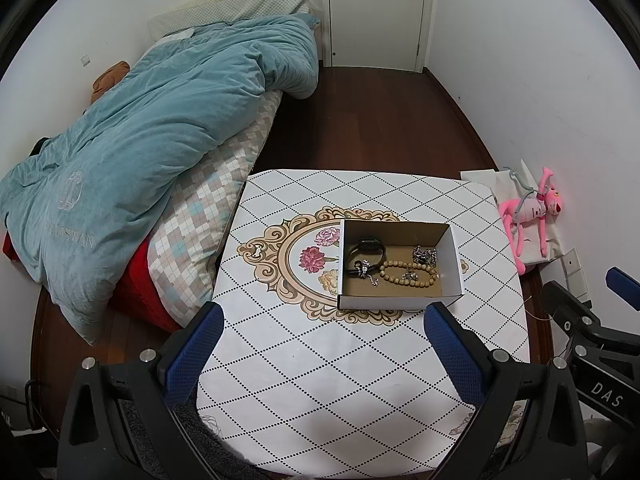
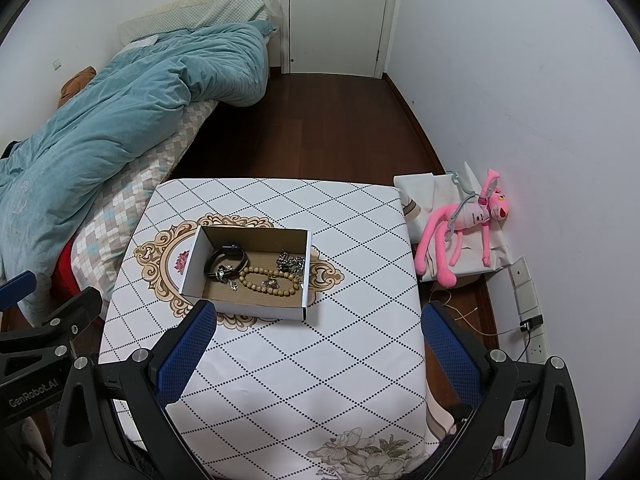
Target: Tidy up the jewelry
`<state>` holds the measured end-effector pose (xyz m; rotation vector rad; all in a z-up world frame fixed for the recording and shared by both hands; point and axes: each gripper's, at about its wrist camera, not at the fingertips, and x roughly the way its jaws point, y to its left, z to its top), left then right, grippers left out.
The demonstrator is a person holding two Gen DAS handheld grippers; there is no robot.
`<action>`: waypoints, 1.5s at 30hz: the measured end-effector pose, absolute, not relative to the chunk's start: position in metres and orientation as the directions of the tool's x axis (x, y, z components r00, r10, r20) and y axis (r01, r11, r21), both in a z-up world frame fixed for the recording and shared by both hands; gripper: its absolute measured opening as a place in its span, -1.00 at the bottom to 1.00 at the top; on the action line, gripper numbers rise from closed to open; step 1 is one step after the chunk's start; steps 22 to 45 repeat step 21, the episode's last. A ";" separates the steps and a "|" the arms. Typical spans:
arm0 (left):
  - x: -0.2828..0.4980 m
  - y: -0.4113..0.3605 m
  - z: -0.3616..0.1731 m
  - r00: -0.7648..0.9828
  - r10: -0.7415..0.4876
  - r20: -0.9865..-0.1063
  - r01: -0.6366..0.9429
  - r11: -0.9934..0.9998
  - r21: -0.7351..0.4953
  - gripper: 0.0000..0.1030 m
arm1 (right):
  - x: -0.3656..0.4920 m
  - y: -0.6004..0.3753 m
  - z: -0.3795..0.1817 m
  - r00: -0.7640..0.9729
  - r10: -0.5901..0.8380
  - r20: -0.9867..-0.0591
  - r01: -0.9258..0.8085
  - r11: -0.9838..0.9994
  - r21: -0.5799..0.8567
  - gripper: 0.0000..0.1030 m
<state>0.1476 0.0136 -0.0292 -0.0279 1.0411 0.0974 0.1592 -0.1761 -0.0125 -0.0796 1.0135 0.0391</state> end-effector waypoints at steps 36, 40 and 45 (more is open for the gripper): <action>0.147 0.011 -0.025 0.499 0.058 -0.864 -0.092 0.996 0.014 0.98 | 0.162 -0.181 -0.008 0.526 -0.005 -0.851 -0.068 0.997 -0.048 1.00; 0.147 0.011 -0.025 0.499 0.058 -0.864 -0.092 0.996 0.014 0.98 | 0.162 -0.181 -0.008 0.526 -0.005 -0.851 -0.068 0.997 -0.048 1.00; 0.147 0.011 -0.025 0.499 0.058 -0.864 -0.092 0.996 0.014 0.98 | 0.162 -0.181 -0.008 0.526 -0.005 -0.851 -0.068 0.997 -0.048 1.00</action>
